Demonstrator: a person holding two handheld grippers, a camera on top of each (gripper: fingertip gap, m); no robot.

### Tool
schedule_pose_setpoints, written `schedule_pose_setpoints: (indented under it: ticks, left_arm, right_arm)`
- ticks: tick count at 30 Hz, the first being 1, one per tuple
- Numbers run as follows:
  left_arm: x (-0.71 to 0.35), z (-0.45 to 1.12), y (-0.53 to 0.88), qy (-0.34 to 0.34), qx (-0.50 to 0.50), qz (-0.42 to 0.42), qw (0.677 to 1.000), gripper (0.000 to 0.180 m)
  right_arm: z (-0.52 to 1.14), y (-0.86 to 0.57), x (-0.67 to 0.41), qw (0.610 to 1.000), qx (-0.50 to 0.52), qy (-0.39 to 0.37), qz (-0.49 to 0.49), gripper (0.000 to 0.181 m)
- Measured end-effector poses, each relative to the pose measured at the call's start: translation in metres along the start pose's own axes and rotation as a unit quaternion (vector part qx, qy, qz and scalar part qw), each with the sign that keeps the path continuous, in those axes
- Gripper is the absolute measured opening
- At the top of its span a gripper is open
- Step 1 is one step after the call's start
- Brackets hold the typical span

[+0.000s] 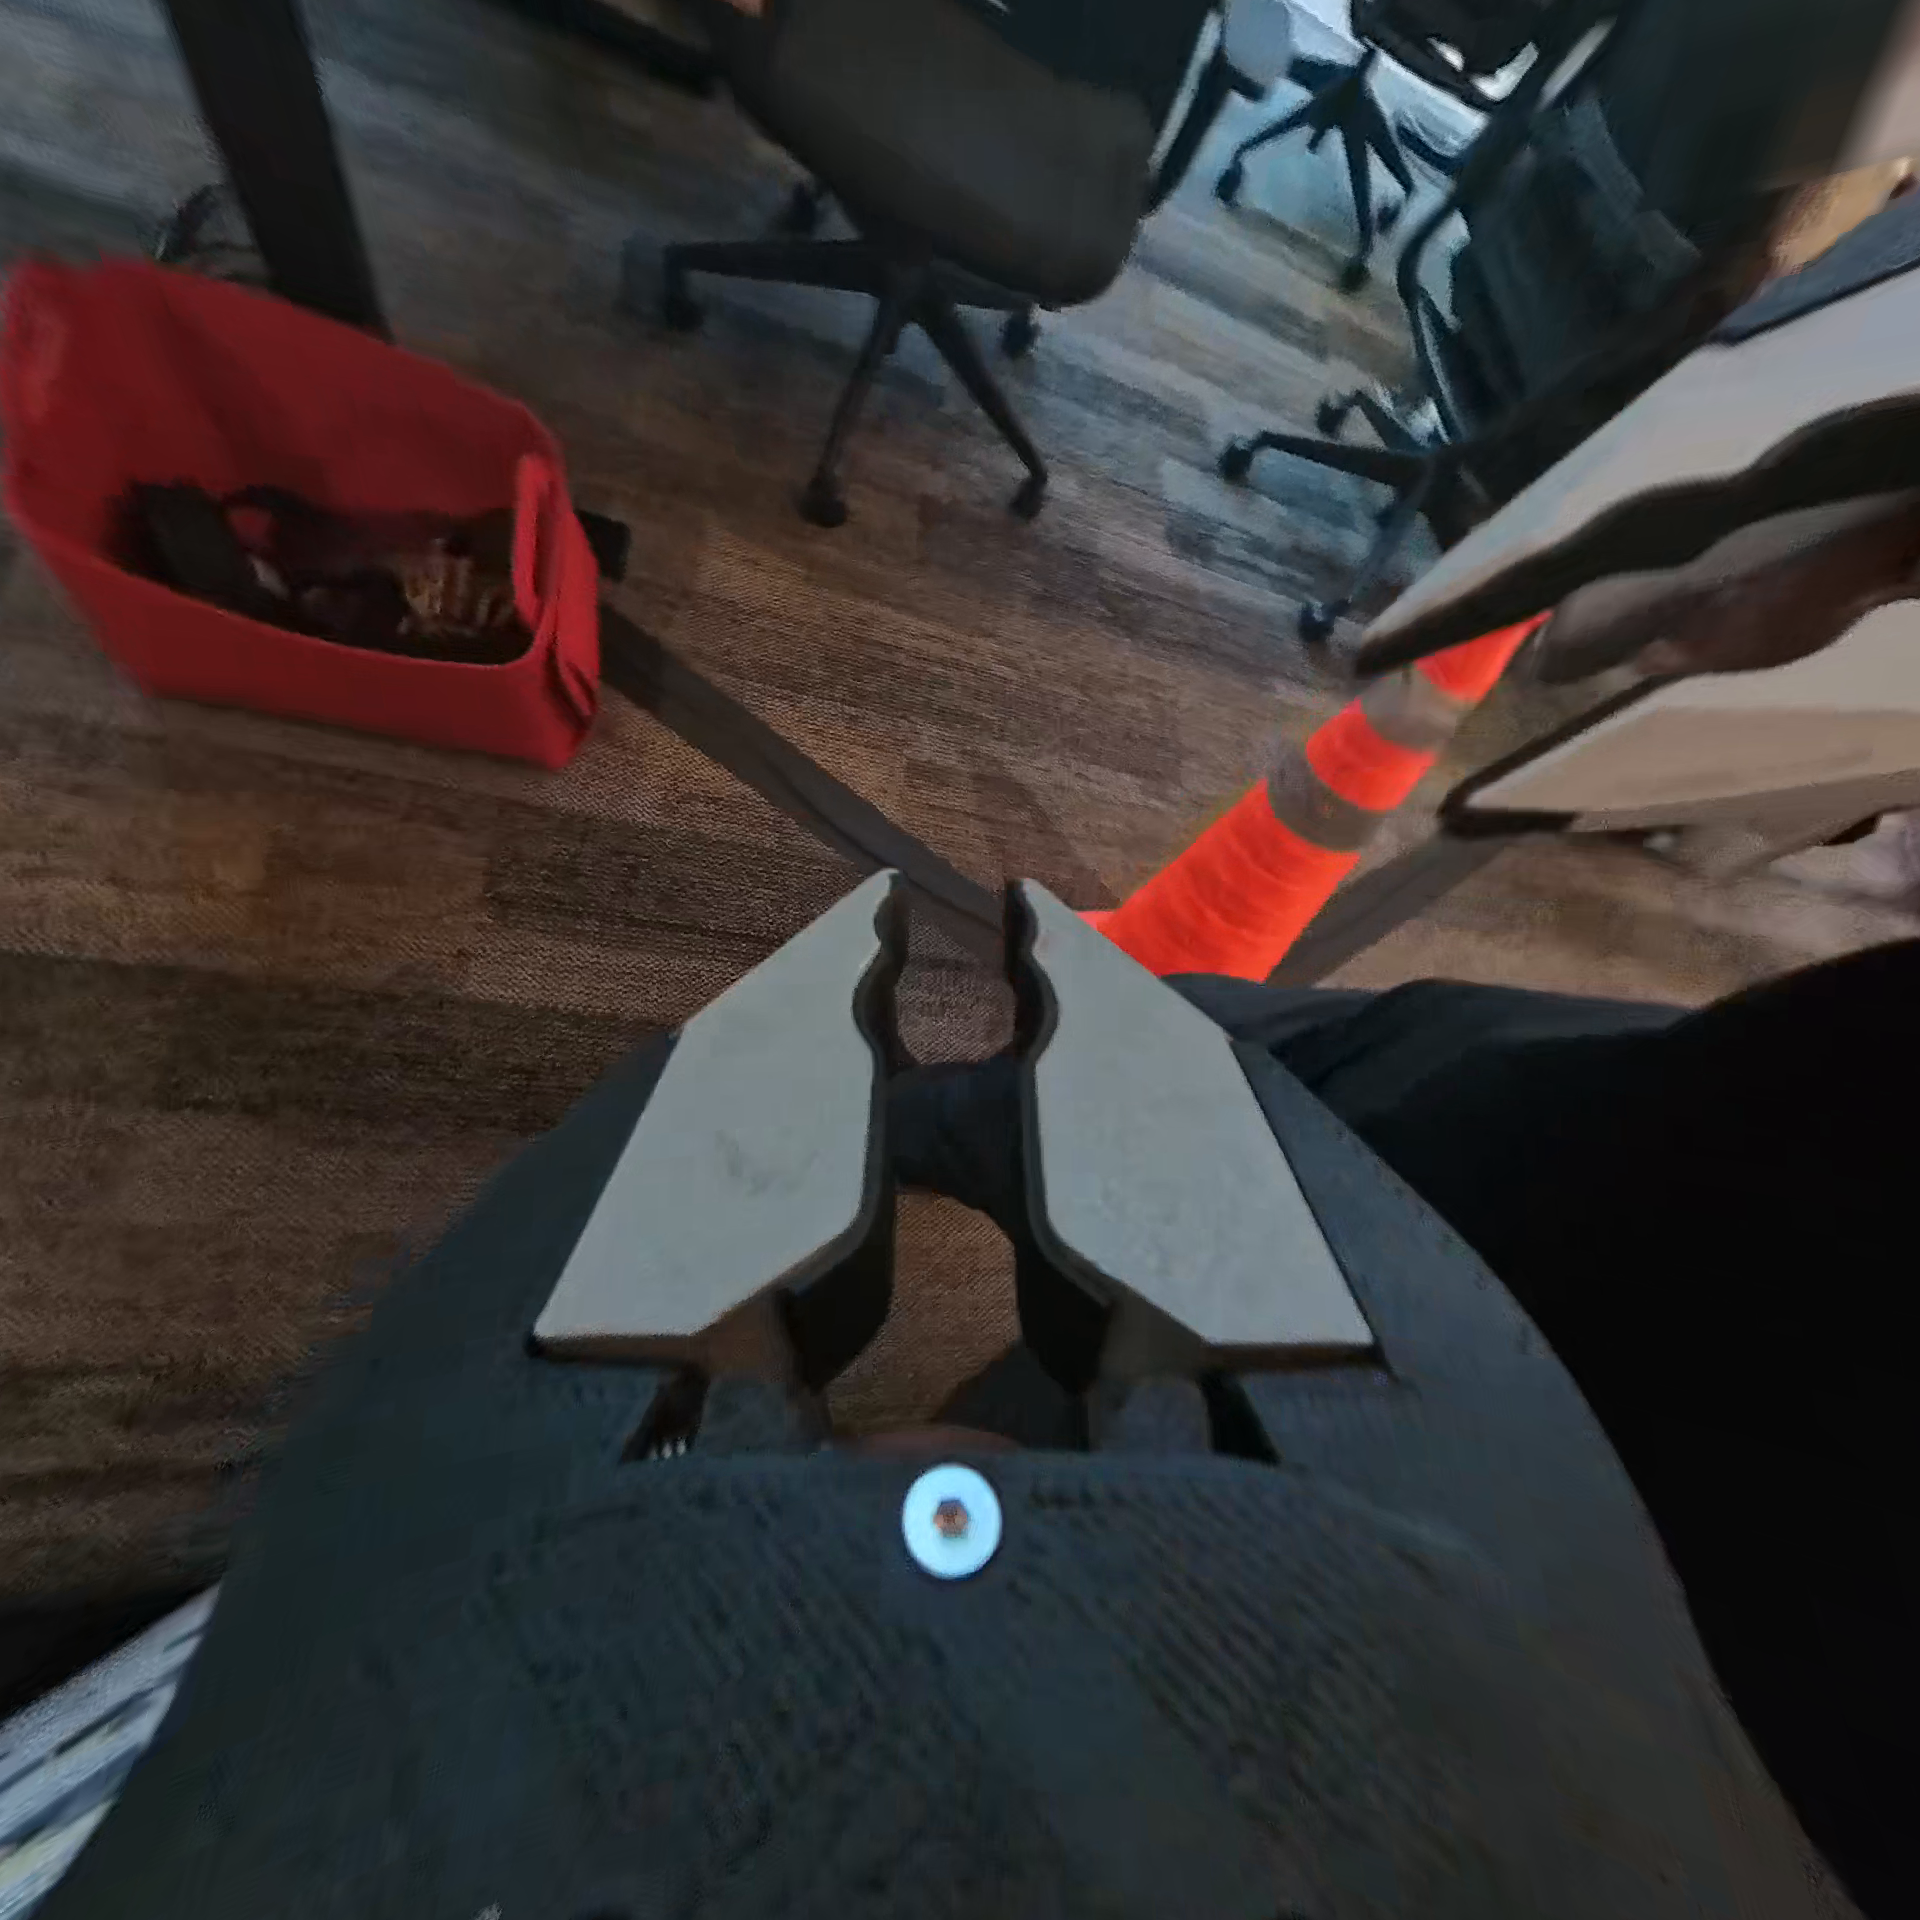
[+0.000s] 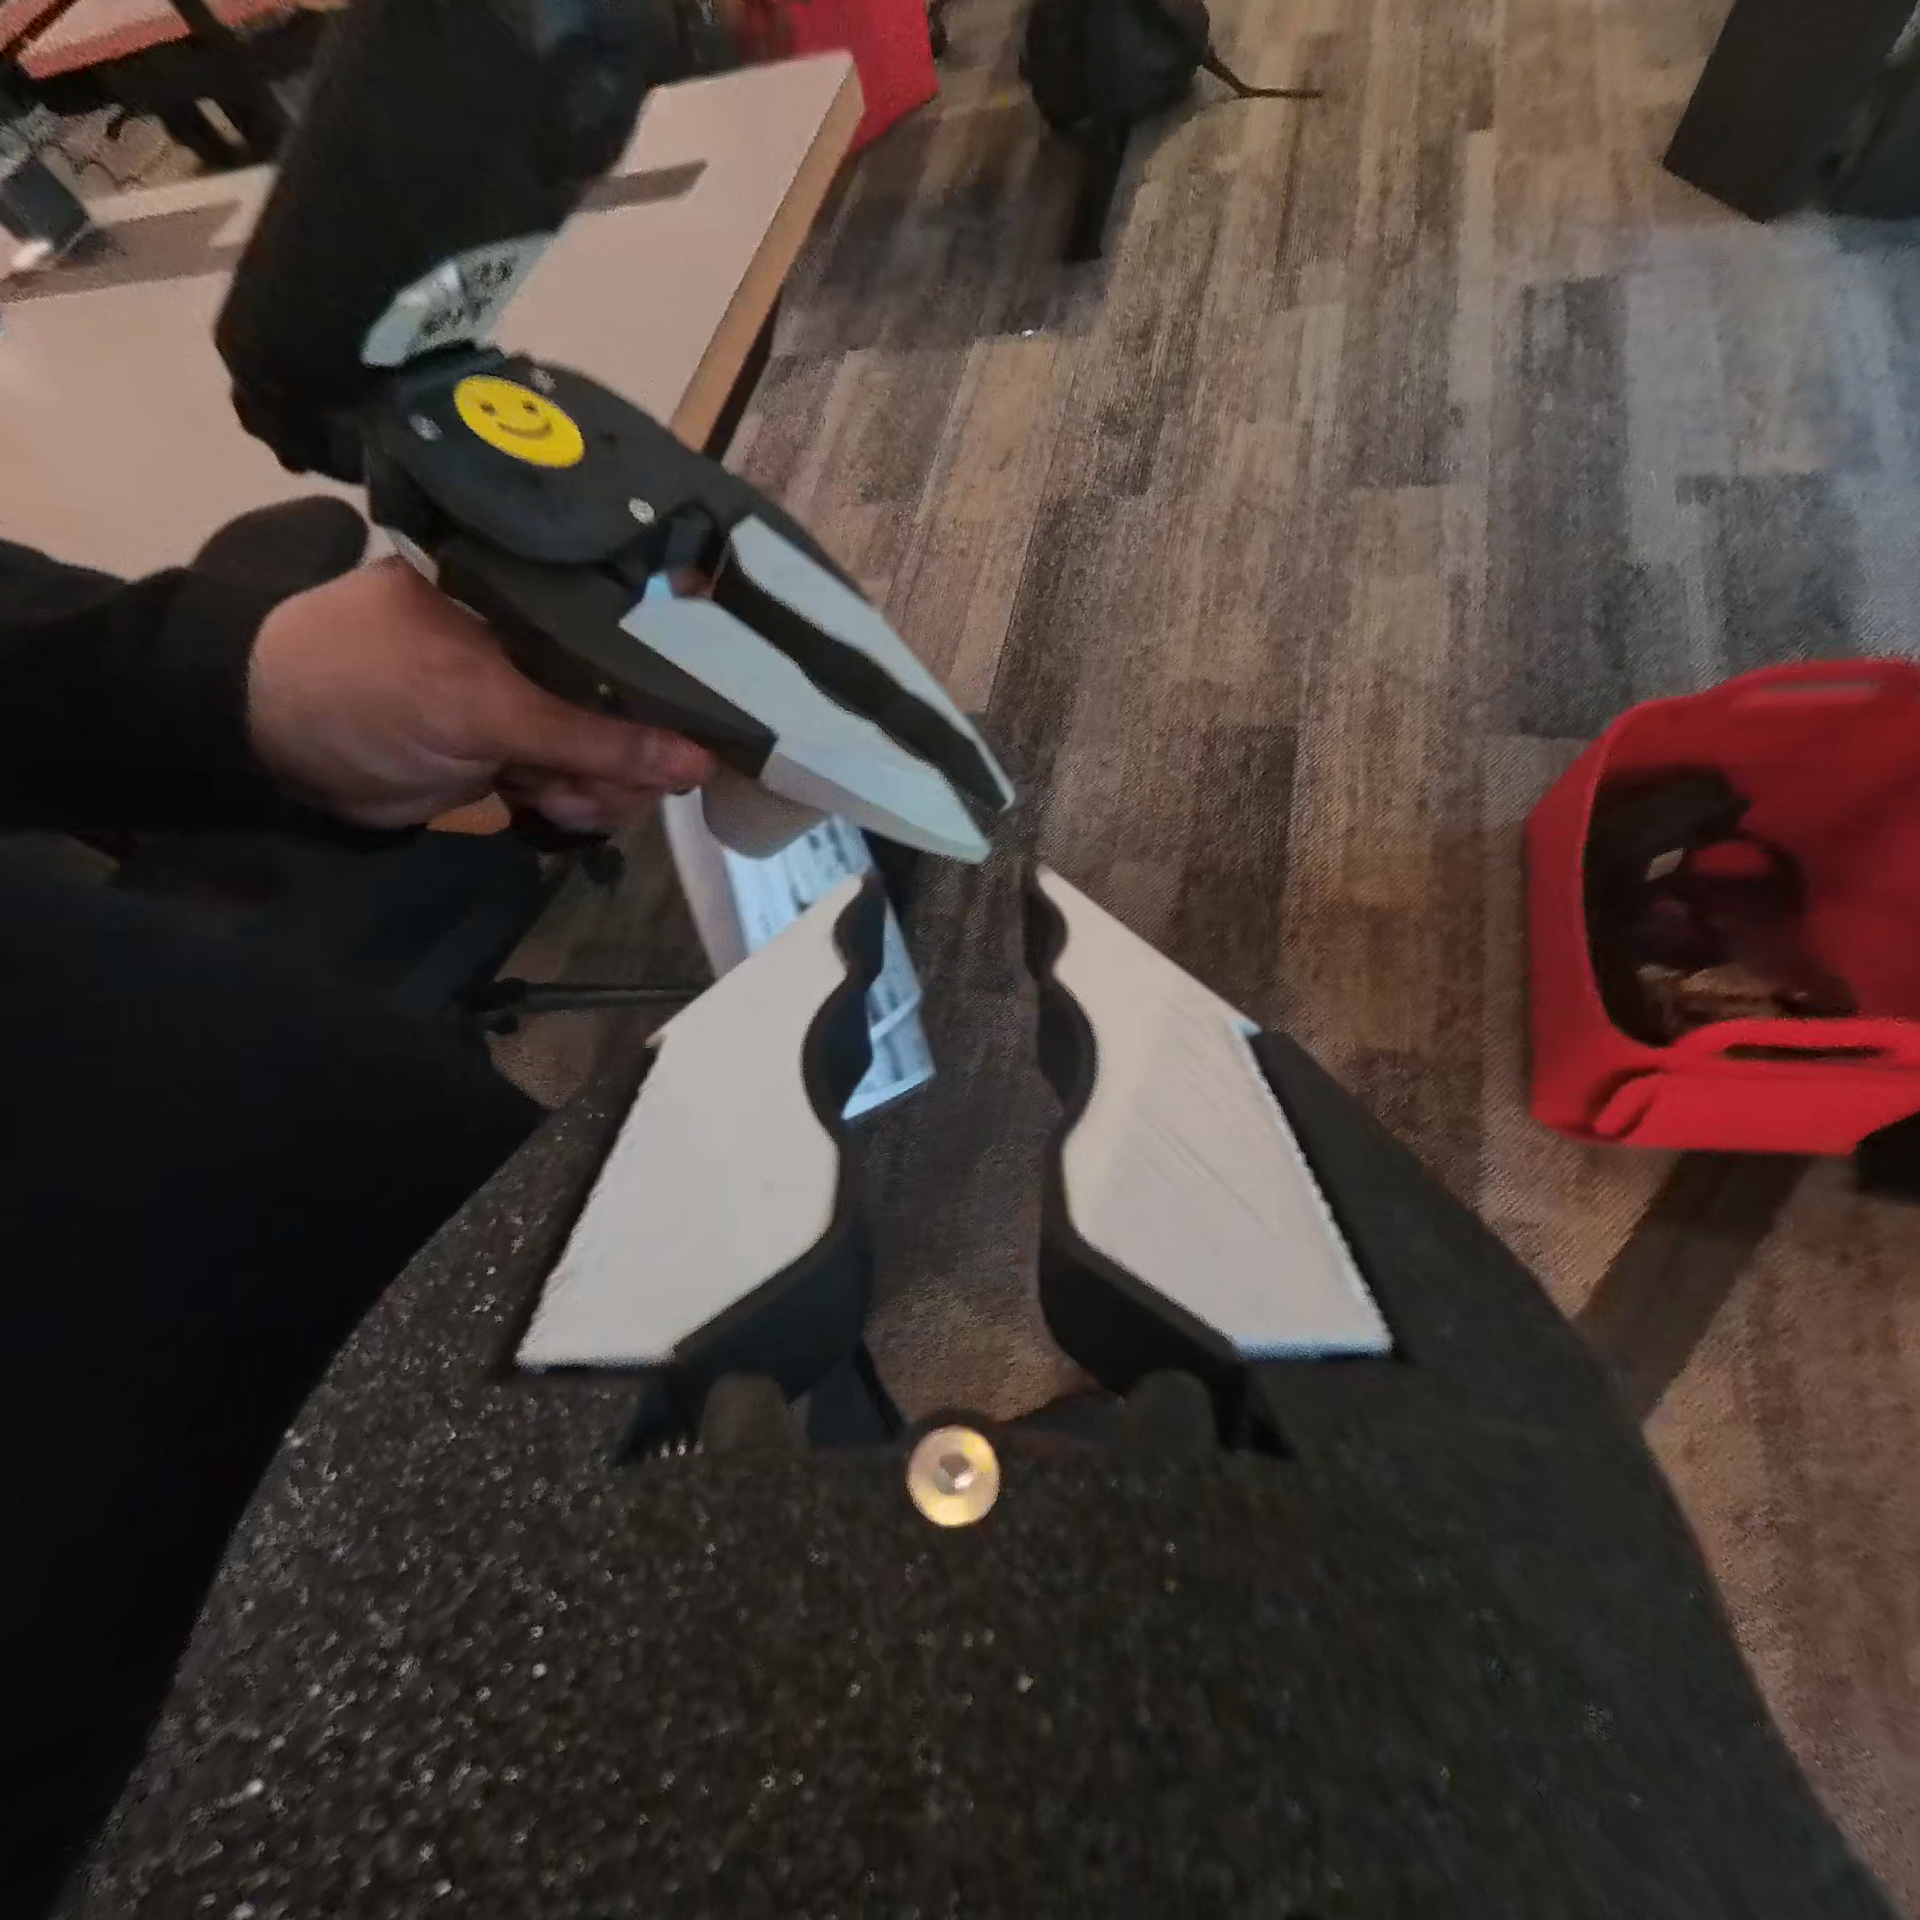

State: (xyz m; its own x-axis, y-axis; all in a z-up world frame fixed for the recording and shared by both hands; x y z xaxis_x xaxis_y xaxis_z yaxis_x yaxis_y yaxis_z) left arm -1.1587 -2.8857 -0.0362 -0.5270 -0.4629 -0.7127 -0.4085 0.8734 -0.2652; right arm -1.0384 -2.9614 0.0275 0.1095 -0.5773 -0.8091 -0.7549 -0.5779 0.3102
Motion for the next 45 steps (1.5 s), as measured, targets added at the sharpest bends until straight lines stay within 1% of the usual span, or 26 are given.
schedule_pose_setpoints:
  ticks: [2, 3, 4, 6, 7, 8, 10, 13, 15, 17, 20, 22, 23, 26, 28, 29, 31, 33, 36, 38, 40, 42, 43, 44, 45]
  left_arm:
    - [-0.03, 0.022, 0.006, 0.003, 0.0, -0.036, 0.999, 0.018]
    - [-0.046, 0.034, 0.008, 0.006, 0.004, -0.037, 0.999, 0.018]
    - [-0.06, 0.046, 0.011, 0.012, 0.003, -0.028, 1.0, 0.019]
    - [-0.084, 0.069, 0.019, 0.019, -0.012, -0.009, 1.0, 0.02]
    - [-0.094, 0.079, 0.025, 0.022, -0.019, -0.012, 1.0, 0.02]
    - [-0.104, 0.085, 0.03, 0.024, -0.019, -0.027, 0.999, 0.02]
    - [-0.12, 0.095, 0.038, 0.013, -0.003, -0.055, 0.998, 0.02]
    - [-0.13, 0.107, 0.068, 0.016, -0.038, -0.033, 0.999, 0.02]
    - [-0.134, 0.11, 0.096, 0.013, -0.057, -0.036, 0.998, 0.02]
    - [-0.142, 0.116, 0.131, 0.001, -0.067, -0.053, 0.996, 0.025]
    - [-0.154, 0.124, 0.2, -0.011, -0.106, -0.065, 0.992, 0.037]
    - [-0.167, 0.129, 0.252, -0.023, -0.12, -0.065, 0.99, 0.048]
    - [-0.177, 0.13, 0.278, -0.025, -0.121, -0.061, 0.99, 0.049]
    - [-0.223, 0.122, 0.36, -0.021, -0.123, -0.041, 0.991, 0.058]
    - [-0.261, 0.107, 0.411, -0.041, -0.119, -0.016, 0.992, 0.059]
    - [-0.278, 0.104, 0.437, -0.049, -0.125, 0.003, 0.991, 0.059]
    - [-0.304, 0.103, 0.488, -0.044, -0.138, 0.029, 0.989, 0.059]
    - [-0.332, 0.102, 0.529, -0.039, -0.135, 0.025, 0.99, 0.06]
    - [-0.368, 0.104, 0.576, -0.07, -0.138, 0.014, 0.988, 0.06]
    - [-0.382, 0.115, 0.607, -0.075, -0.144, 0.001, 0.987, 0.06]
    - [-0.393, 0.128, 0.642, -0.075, -0.155, -0.032, 0.984, 0.073]
    - [-0.407, 0.136, 0.683, -0.081, -0.168, -0.049, 0.981, 0.067]
    - [-0.415, 0.139, 0.706, -0.074, -0.176, -0.039, 0.981, 0.069]
    - [-0.423, 0.139, 0.729, -0.064, -0.189, -0.026, 0.98, 0.078]
    - [-0.433, 0.138, 0.755, -0.058, -0.208, -0.016, 0.976, 0.082]
  right_arm:
    - [-0.017, -0.039, -0.029, 1.0, -0.007, -0.003, -0.021, 0.032]
    - [-0.023, -0.056, -0.041, 0.999, -0.008, -0.003, -0.033, 0.032]
    - [-0.029, -0.073, -0.049, 0.999, -0.01, -0.004, -0.047, 0.027]
    - [-0.031, -0.107, -0.061, 0.997, -0.021, 0.001, -0.069, 0.008]
    - [-0.028, -0.123, -0.064, 0.997, -0.025, 0.012, -0.07, 0.006]
    - [-0.023, -0.138, -0.068, 0.997, -0.032, 0.025, -0.064, 0.009]
    - [-0.011, -0.161, -0.083, 0.997, -0.044, 0.021, -0.053, 0.02]
    - [0.024, -0.189, -0.108, 0.997, -0.063, 0.02, -0.044, 0.023]
    - [0.05, -0.211, -0.129, 0.997, -0.064, 0.029, -0.04, 0.031]
    - [0.078, -0.235, -0.151, 0.996, -0.066, 0.042, -0.045, 0.042]
    - [0.122, -0.285, -0.19, 0.995, -0.031, 0.06, -0.077, 0.058]
    - [0.157, -0.322, -0.22, 0.995, -0.01, 0.068, -0.072, 0.067]
    - [0.175, -0.34, -0.235, 0.995, -0.001, 0.076, -0.061, 0.07]
    - [0.229, -0.381, -0.28, 0.995, 0.02, 0.098, -0.009, 0.072]
    - [0.267, -0.392, -0.31, 0.996, -0.007, 0.09, 0.021, 0.072]
    - [0.287, -0.399, -0.324, 0.995, -0.021, 0.089, 0.025, 0.071]
    - [0.324, -0.416, -0.347, 0.994, -0.019, 0.104, 0.026, 0.072]
    - [0.357, -0.431, -0.37, 0.994, -0.029, 0.1, 0.034, 0.071]
    - [0.41, -0.455, -0.395, 0.992, -0.048, 0.115, 0.024, 0.071]
    - [0.444, -0.481, -0.417, 0.991, -0.052, 0.119, 0.017, 0.071]
    - [0.476, -0.509, -0.443, 0.993, -0.057, 0.104, 0.015, 0.071]
    - [0.511, -0.54, -0.465, 0.993, -0.066, 0.094, 0.014, 0.076]
    - [0.527, -0.557, -0.475, 0.994, -0.07, 0.086, 0.016, 0.075]
    - [0.544, -0.576, -0.485, 0.994, -0.071, 0.079, 0.016, 0.074]
    - [0.556, -0.594, -0.492, 0.995, -0.072, 0.073, 0.014, 0.074]
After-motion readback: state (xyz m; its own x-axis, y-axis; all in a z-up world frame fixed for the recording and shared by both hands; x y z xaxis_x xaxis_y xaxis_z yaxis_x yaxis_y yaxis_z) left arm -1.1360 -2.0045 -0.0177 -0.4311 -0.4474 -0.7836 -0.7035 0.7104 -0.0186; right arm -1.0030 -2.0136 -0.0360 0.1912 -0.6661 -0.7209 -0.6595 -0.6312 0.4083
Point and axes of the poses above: each gripper's, where its closed fingertips meet, z out along the fingers, x out of its underside, y = z × x across the jaws, the point moved 7 cm from there along -z, back along the fingers, and after that the axes turned 10 degrees about -x, right-handed, at the moved point
